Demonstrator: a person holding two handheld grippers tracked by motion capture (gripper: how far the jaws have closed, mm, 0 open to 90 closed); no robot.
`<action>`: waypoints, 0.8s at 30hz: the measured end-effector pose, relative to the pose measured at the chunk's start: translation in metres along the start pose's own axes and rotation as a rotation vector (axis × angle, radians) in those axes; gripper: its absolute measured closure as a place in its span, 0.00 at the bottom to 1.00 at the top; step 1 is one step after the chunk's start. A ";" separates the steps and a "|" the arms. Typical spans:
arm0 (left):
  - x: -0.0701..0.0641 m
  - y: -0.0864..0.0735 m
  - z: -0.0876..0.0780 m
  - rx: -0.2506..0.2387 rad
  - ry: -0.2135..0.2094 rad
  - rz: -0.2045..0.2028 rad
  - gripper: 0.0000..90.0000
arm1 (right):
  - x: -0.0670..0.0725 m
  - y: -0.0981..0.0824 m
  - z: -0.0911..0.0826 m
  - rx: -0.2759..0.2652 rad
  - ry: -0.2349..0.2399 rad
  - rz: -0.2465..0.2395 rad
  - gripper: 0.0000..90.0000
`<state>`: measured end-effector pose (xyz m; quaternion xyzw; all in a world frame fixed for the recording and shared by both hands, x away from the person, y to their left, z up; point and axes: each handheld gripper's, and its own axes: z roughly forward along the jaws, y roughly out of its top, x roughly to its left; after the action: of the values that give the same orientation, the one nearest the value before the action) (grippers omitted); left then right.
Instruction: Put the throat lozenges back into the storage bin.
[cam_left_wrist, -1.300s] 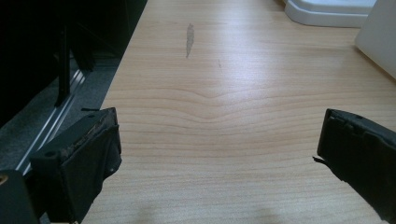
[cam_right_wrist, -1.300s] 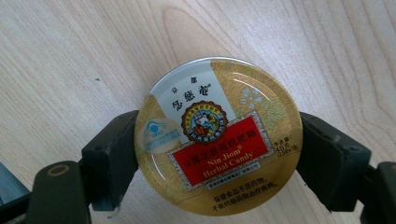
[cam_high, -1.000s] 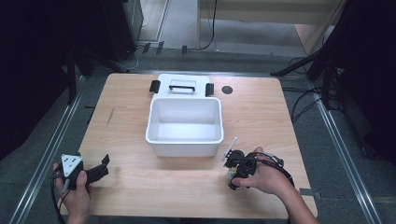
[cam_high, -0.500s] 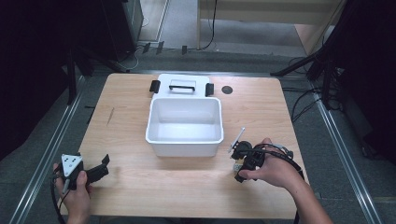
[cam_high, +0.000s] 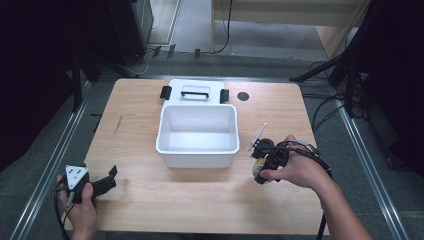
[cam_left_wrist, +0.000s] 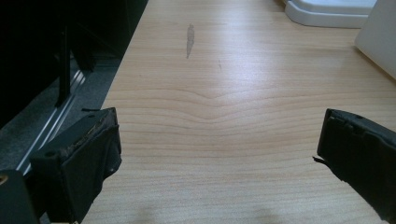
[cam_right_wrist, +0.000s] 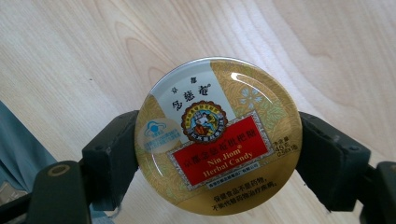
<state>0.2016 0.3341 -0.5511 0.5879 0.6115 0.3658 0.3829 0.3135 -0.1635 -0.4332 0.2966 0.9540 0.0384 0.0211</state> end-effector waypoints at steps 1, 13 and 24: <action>0.000 0.000 0.000 0.000 0.000 0.001 0.00 | 0.000 0.000 0.000 0.000 0.000 0.000 0.23; 0.000 0.000 0.000 0.001 -0.002 -0.001 0.00 | -0.014 0.013 -0.023 -0.015 -0.021 -0.026 0.23; 0.000 0.000 0.000 -0.001 -0.001 -0.002 0.00 | -0.026 0.025 -0.040 -0.020 -0.050 -0.069 0.23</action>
<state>0.2015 0.3339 -0.5510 0.5873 0.6117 0.3652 0.3841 0.3467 -0.1599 -0.3907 0.2640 0.9624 0.0398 0.0491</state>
